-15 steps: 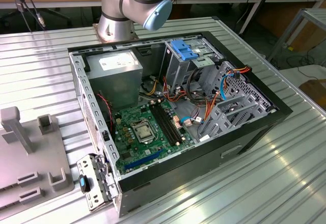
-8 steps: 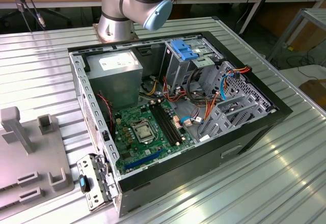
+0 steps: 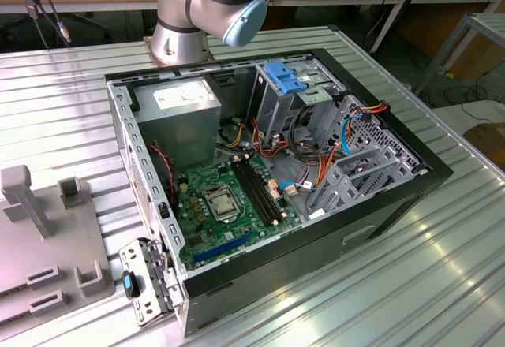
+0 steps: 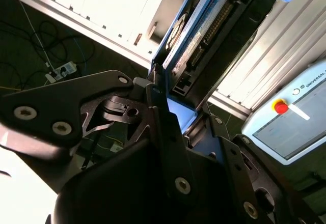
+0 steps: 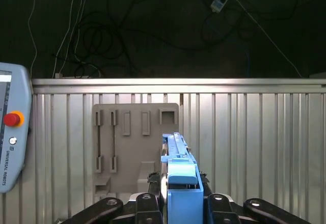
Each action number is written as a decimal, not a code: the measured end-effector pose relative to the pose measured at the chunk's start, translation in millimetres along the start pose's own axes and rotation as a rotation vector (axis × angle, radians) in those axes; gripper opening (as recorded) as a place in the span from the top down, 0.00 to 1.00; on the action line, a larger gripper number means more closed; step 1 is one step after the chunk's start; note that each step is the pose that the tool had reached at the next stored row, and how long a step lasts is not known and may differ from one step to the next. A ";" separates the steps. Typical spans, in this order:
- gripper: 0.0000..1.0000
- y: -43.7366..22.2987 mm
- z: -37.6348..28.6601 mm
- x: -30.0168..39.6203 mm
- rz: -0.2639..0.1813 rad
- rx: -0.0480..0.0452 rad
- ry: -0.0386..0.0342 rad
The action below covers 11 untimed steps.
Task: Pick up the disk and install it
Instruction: 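Pick up the disk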
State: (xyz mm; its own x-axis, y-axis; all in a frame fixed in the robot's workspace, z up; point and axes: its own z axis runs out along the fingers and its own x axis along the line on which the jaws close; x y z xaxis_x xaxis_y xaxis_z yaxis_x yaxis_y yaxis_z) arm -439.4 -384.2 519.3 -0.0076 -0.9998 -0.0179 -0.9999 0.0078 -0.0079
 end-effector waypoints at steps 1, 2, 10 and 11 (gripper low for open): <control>0.63 -0.6 0.1 0.0 0.000 0.0001 0.0000; 0.63 -1.4 0.1 0.0 0.000 0.0001 0.0000; 0.63 -5.8 0.1 0.0 0.000 0.0002 0.0000; 0.63 -6.3 0.0 0.0 0.000 0.0000 0.0000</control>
State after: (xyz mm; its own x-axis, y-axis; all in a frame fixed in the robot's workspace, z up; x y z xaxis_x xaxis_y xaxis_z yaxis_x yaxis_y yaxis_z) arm -433.1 -384.3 519.3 -0.0076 -0.9998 -0.0179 -0.9999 0.0077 -0.0079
